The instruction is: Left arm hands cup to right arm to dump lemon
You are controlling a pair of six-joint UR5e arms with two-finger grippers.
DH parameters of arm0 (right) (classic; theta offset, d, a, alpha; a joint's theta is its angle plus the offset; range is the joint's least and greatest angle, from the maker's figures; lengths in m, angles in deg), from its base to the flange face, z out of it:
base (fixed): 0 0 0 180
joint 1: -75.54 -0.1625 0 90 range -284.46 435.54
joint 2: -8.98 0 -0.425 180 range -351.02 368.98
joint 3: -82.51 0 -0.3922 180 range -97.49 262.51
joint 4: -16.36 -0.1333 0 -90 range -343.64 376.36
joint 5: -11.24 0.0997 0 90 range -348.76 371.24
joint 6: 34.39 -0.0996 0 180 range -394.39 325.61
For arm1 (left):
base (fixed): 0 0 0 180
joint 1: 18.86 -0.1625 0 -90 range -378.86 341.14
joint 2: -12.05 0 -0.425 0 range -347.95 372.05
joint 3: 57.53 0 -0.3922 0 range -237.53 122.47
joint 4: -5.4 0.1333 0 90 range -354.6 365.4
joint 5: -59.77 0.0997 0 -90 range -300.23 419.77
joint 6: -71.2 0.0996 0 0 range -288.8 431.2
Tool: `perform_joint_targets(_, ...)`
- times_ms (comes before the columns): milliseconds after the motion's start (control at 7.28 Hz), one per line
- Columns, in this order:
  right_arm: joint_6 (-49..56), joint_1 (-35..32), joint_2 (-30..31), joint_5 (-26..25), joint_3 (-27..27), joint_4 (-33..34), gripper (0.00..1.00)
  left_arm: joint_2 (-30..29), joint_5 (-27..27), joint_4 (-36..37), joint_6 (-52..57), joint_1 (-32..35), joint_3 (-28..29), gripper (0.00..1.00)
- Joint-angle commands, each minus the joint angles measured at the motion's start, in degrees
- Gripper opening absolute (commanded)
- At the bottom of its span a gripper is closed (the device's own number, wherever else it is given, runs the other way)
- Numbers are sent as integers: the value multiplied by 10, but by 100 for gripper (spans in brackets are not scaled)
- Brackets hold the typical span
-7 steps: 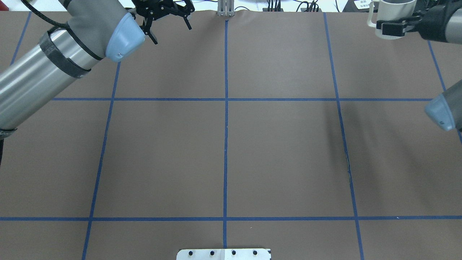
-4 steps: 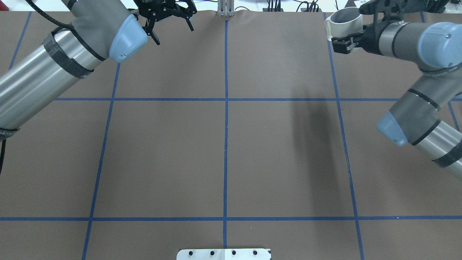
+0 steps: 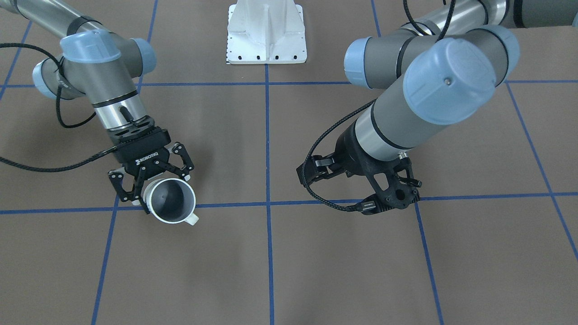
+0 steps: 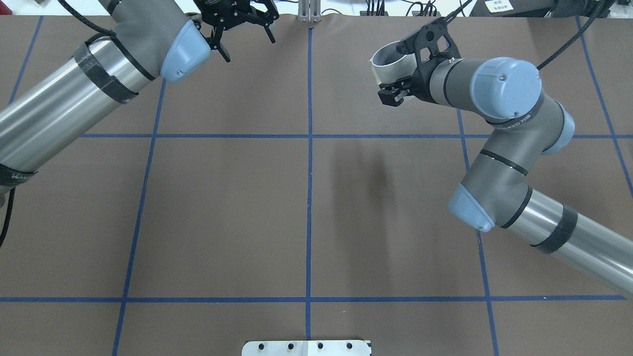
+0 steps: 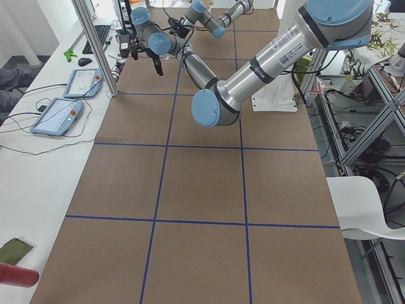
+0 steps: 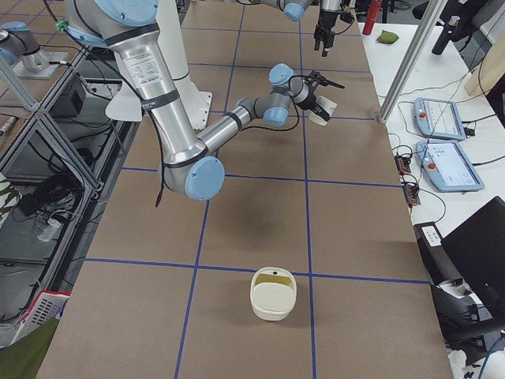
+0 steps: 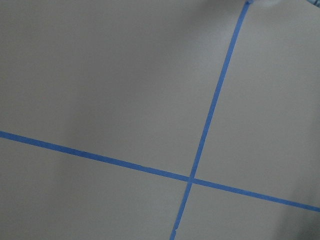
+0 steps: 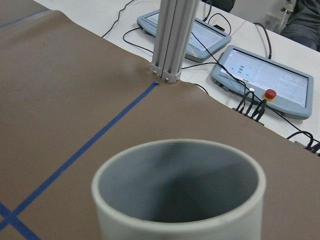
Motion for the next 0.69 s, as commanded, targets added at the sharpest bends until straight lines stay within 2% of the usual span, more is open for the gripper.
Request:
perform_joint_targets(0, -7, 30, -14, -11, 21, 1, 0, -5, -28, -15, -1, -8, 9, 100)
perform_joint_targets(412, -8, 86, -22, -86, 27, -3, 0, -6, -49, -59, -11, -33, 9, 100)
perform_joint_targets(550, -8, 101, -22, -108, 27, -3, 0, -5, -48, -94, -51, -48, 9, 100)
